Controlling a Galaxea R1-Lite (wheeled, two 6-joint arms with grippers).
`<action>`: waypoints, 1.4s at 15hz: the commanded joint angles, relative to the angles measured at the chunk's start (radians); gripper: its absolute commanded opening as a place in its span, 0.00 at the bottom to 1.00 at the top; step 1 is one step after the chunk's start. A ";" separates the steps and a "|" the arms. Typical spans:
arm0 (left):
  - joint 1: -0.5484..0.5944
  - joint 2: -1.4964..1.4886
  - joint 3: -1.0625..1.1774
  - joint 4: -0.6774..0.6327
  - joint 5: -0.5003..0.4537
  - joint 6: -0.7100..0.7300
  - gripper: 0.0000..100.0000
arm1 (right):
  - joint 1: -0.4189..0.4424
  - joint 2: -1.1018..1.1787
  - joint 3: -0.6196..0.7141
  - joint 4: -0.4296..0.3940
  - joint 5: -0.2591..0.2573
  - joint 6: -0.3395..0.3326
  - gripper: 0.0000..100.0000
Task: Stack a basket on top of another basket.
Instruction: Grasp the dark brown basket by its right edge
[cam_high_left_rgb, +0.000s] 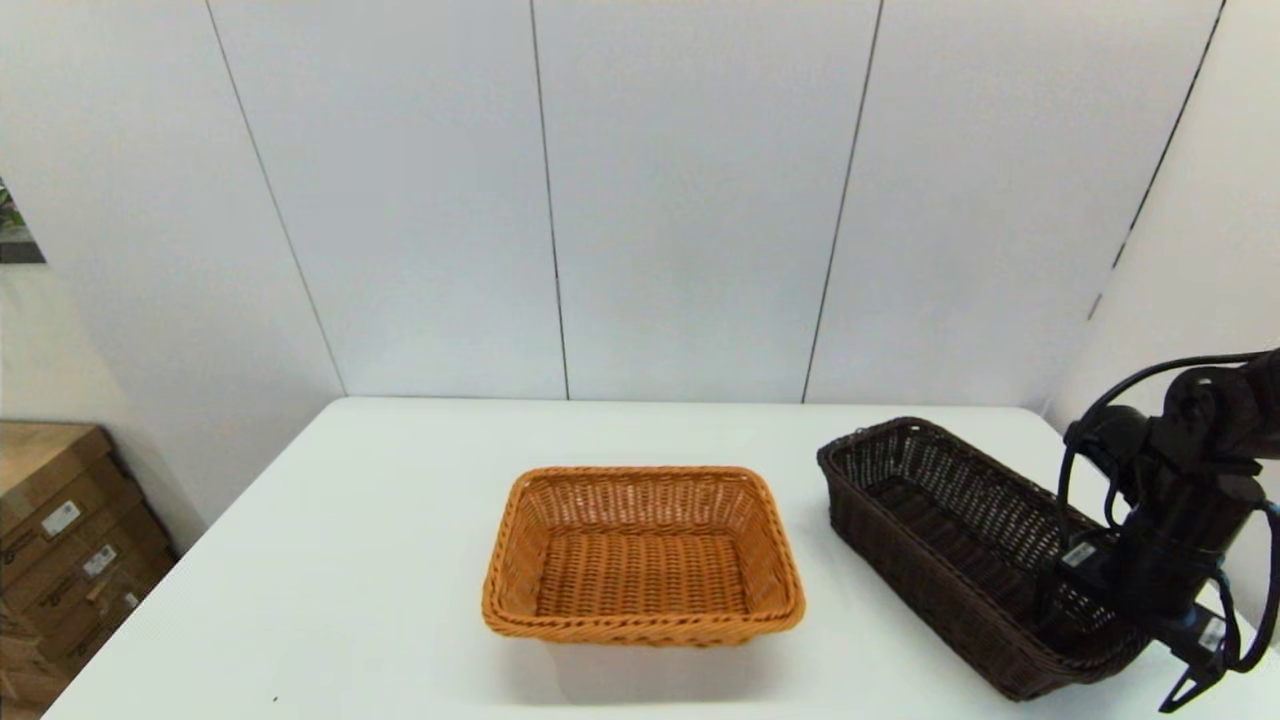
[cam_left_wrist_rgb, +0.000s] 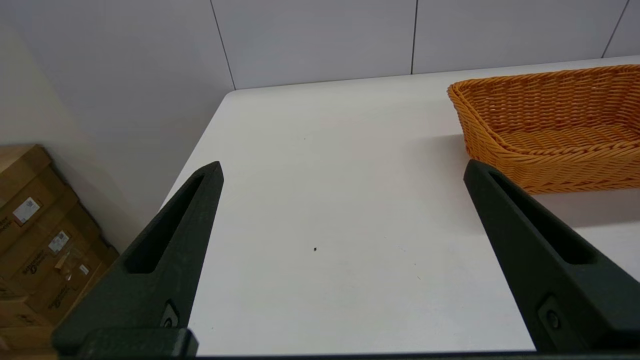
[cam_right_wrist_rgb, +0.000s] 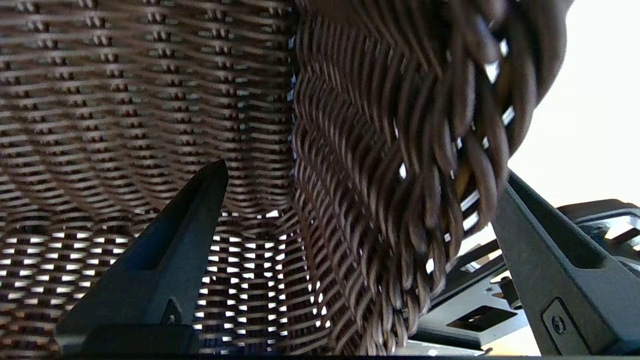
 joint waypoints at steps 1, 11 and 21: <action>0.000 0.000 0.002 0.000 0.000 0.001 1.00 | -0.003 0.015 -0.013 0.006 0.009 0.005 1.00; 0.000 0.000 0.002 0.000 0.000 0.001 1.00 | -0.027 0.035 -0.030 0.005 0.086 0.003 1.00; 0.000 0.000 0.002 0.000 0.000 0.001 1.00 | -0.041 0.035 -0.028 0.006 0.087 0.005 0.00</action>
